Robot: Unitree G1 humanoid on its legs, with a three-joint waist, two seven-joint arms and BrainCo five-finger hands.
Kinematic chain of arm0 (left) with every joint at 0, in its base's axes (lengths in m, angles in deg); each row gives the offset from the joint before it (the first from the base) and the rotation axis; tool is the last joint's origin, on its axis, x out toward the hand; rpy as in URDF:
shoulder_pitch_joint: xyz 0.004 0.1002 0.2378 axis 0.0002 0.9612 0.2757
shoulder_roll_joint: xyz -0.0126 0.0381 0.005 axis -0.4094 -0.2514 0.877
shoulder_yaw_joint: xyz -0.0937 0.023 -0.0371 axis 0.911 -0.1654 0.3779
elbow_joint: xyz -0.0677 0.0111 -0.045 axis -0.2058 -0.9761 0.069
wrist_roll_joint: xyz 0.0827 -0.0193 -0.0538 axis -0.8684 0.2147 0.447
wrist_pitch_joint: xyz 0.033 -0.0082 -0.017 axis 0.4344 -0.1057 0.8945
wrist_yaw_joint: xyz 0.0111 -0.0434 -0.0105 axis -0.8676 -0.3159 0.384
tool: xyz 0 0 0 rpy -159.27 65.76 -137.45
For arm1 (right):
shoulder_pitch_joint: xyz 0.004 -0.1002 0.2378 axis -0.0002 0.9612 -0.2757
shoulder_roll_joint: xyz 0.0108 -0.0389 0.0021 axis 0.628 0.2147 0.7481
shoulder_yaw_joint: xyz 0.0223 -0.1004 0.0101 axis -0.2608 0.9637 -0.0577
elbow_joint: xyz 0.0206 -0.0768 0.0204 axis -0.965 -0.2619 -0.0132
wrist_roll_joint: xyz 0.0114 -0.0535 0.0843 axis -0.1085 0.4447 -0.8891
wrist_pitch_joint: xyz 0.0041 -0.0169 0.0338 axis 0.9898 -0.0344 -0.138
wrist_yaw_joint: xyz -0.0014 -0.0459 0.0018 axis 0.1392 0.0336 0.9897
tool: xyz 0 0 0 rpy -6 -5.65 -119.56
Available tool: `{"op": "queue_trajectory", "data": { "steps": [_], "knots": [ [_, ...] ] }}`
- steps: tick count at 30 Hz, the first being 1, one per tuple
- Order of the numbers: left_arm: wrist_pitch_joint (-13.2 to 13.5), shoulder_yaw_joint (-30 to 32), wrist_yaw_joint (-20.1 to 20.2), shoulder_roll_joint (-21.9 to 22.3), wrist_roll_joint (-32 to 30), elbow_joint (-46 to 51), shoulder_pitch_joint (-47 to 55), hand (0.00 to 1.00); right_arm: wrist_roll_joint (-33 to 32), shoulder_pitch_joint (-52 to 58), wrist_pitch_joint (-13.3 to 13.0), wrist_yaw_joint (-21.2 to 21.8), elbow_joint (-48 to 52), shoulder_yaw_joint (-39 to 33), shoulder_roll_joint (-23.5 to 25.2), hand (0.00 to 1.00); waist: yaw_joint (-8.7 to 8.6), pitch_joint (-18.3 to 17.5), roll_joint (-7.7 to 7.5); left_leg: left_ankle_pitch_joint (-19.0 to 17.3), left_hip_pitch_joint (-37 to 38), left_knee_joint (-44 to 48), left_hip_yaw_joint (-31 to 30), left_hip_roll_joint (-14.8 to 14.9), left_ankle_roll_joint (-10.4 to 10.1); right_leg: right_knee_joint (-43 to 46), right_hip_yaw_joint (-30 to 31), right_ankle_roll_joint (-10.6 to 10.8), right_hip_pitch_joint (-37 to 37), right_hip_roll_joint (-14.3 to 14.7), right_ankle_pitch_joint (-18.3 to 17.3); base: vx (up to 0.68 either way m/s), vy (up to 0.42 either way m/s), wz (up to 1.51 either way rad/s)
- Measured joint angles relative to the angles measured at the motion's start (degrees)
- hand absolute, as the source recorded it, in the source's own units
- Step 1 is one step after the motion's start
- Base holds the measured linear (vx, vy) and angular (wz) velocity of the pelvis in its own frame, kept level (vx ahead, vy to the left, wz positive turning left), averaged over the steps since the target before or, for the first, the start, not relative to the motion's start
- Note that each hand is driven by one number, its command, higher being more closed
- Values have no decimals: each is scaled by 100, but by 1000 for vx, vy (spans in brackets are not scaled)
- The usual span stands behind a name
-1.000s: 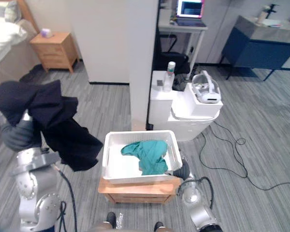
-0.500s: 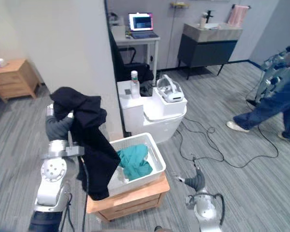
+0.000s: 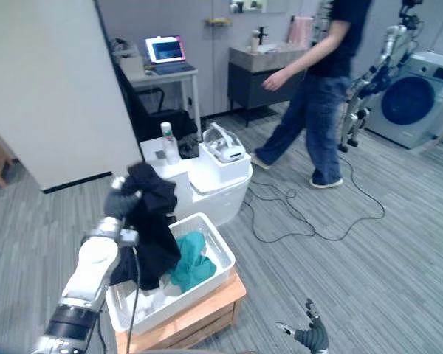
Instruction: Tidy the bed and pick cloth on bed and put in laundry
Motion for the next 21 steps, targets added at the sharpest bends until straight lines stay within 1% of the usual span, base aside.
{"op": "queue_trajectory", "data": {
  "steps": [1, 3, 4, 5, 6, 7, 8, 9, 10, 11, 13, 15, 16, 17, 18, 20, 21],
  "knots": [
    [-75, -141, 72, 10, -41, -374, 0, 100, -9, 11, -66, 10, -109, 99, 1, 0, -61, 8, -26, -17, -26, 0, 44, 0, -2, 17, 34, 0, -54, 3, 0, 42, 12, -22],
    [-232, -271, 222, 27, -235, -875, -22, 100, -48, -5, -140, 4, -218, 253, 26, 0, -122, -6, -80, -22, -203, 1, 120, -3, -3, 98, 139, 0, -311, 15, -1, 33, 2, -20],
    [-304, -299, 275, 49, -336, -1113, -69, 100, -50, -13, -188, -2, -255, 337, 31, 0, -124, 8, -86, -21, -294, 1, 186, -7, -4, 137, 165, 4, -455, 21, 5, 22, -2, -20],
    [-386, -314, 323, 80, -499, -1356, -124, 100, -57, -54, -231, -9, -287, 411, 36, 0, -139, 40, -131, -18, -408, 1, 214, -11, -5, 175, 216, 6, -595, 21, 12, 22, -8, -11],
    [-522, -316, 393, 132, -682, -1776, -222, 100, -131, -156, -284, -28, -407, 517, 48, 0, -179, 192, -227, 18, -541, 2, 271, -10, -7, 227, 237, 6, -755, 20, 36, 16, -11, -3],
    [-580, -317, 393, 152, -693, -1977, -265, 100, -175, -226, -288, -36, -452, 538, 52, 0, -188, 253, -260, 31, -589, 3, 282, -11, -5, 251, 257, 2, -821, 25, 52, 17, -12, -6],
    [-689, -314, 324, 187, -862, -2369, -347, 100, -180, -393, -327, -71, -529, 587, 52, 0, -223, 387, -308, 74, -680, 4, 313, -19, -29, 293, 294, 6, -951, 28, 82, 1, -5, -7],
    [-746, -312, 298, 205, -903, -2546, -376, 100, -183, -474, -363, -93, -561, 609, 53, 0, -250, 436, -317, 84, -738, 6, 317, -23, -21, 297, 306, 5, -1012, 29, 111, 4, -1, -8],
    [-810, -311, 186, 272, -912, -2844, -465, 0, -237, -612, -418, -142, -592, 642, 55, 0, -255, 555, -297, 139, -820, 10, 335, -22, 43, 305, 345, 10, -1120, 39, 189, 9, 7, -5],
    [-856, -309, 52, 331, -912, -3011, -575, 0, -290, -706, -483, -200, -589, 689, 54, 0, -244, 689, -279, 167, -890, 15, 348, -29, 51, 349, 437, 29, -1208, 45, 213, 0, 0, 0],
    [-863, -306, -168, 343, -917, -3057, -713, 0, -392, -847, -509, -213, -578, 784, 53, 0, -211, 882, -264, 185, -947, 42, 352, -28, 63, 457, 500, 33, -1323, 62, 217, 0, 0, 0],
    [-869, -304, -405, 353, -968, -3059, -887, 0, -430, -920, -516, -211, -551, 818, 53, 0, -122, 1018, -241, 190, -995, 43, 375, -25, 59, 508, 566, 35, -1404, 74, 219, 2, -11, -6],
    [-934, -272, -448, 347, -848, -3062, -1004, 0, -445, -972, -518, -210, -549, 818, 50, 0, -71, 1111, -233, 156, -996, 38, 401, -19, 39, 508, 595, 35, -1411, 79, 219, -22, -14, -9],
    [-1075, -188, -394, 335, -637, -3114, -1095, 0, -475, -1027, -518, -208, -519, 818, 49, 0, -56, 1174, -228, 99, -1003, 20, 430, -10, 19, 508, 606, 35, -1427, 85, 219, -31, -18, -10],
    [-1137, -159, -359, 325, -549, -3178, -1149, 0, -513, -1027, -519, -207, -453, 818, 49, 0, -44, 1211, -222, 75, -1002, 35, 460, -1, 38, 508, 616, 35, -1427, 89, 218, -27, -25, -10],
    [-1201, 125, -272, 301, -108, -3350, -1244, 0, -564, -1020, -564, -188, -226, 819, 34, 0, -36, 1321, -222, 43, -1000, 142, 661, 77, 28, 508, 632, 34, -1428, 103, 214, -6, -36, -8],
    [-1199, 227, -250, 299, -20, -3349, -1266, 0, -568, -1019, -580, -186, -190, 819, 22, 0, -41, 1344, -220, 43, -1001, 149, 689, 91, 28, 508, 629, 31, -1427, 105, 211, 11, -56, 6]
  ]
}}
